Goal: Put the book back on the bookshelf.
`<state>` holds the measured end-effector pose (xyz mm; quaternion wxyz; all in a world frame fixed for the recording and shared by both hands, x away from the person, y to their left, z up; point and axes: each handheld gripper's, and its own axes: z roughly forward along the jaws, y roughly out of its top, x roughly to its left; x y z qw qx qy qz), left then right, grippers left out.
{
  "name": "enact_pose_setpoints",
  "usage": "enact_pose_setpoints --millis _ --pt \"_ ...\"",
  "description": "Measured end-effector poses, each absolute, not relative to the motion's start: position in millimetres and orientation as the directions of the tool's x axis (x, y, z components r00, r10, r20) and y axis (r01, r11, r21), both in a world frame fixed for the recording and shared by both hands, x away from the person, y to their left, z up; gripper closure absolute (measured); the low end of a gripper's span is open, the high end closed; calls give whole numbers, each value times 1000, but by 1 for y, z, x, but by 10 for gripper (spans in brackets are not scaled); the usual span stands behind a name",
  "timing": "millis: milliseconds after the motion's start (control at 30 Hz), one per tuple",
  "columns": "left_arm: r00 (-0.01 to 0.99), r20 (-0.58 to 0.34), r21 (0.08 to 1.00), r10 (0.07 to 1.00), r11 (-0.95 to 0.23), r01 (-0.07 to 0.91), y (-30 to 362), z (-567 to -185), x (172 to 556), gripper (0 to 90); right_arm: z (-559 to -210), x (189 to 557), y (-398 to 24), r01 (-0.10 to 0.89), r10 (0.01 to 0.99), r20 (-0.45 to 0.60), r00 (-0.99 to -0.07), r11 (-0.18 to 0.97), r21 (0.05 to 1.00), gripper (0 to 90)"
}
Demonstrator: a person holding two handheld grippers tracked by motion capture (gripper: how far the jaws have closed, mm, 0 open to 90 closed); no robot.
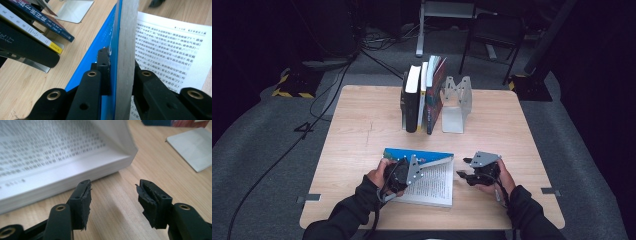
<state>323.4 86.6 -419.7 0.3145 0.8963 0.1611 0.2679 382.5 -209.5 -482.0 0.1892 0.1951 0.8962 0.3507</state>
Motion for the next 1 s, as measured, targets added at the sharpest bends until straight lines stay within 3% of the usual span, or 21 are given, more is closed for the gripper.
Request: enact_pose_setpoints --millis 433,700,800,1000 --pt "802 367 715 472 -695 82 97 -409 321 808 -496 394 -205 270 479 -103 -872 644 716 403" --pt "824 288 740 487 -660 131 102 -407 324 793 -485 384 -211 198 458 -90 -885 542 817 491" --pt "842 233 715 487 -673 191 102 -409 322 784 -482 383 -210 190 458 -82 -885 517 835 504" --pt "840 265 660 473 -724 200 103 -412 311 786 -478 378 -204 190 454 -64 -889 492 849 508"
